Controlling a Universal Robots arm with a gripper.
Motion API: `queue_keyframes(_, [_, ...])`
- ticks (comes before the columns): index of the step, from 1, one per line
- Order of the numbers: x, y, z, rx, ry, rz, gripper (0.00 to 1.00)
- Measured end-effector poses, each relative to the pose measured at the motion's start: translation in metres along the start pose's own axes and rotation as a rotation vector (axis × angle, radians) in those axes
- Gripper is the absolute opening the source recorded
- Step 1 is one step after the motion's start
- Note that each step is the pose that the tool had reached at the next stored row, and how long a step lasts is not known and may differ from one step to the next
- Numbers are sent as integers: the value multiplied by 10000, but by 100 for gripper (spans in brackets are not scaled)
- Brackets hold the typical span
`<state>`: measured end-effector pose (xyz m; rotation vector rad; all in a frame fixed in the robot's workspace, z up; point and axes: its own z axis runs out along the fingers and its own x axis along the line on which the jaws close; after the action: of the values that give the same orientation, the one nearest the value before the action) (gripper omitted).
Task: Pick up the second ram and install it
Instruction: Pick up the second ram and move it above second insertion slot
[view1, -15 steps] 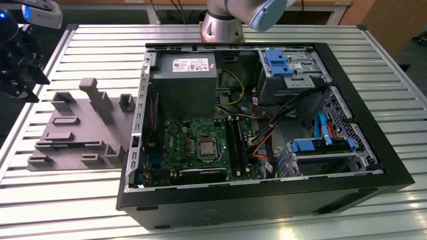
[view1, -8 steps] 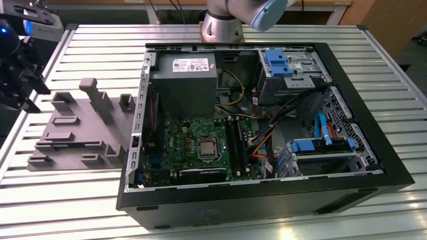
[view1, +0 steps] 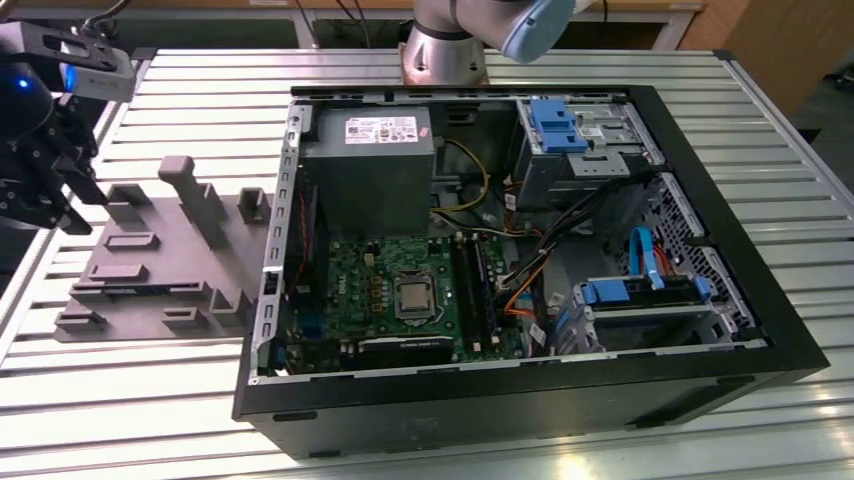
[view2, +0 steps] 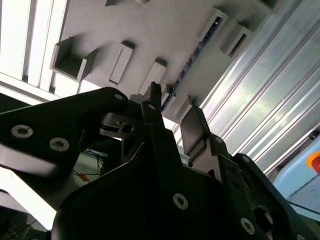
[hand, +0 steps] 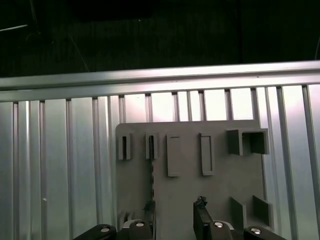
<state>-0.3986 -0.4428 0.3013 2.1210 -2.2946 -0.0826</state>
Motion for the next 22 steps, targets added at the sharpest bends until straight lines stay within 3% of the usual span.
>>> queue_keyframes(14, [41, 25, 256, 0, 1, 0, 43])
queue_keyframes(22, [116, 17, 399, -1, 1, 0, 43])
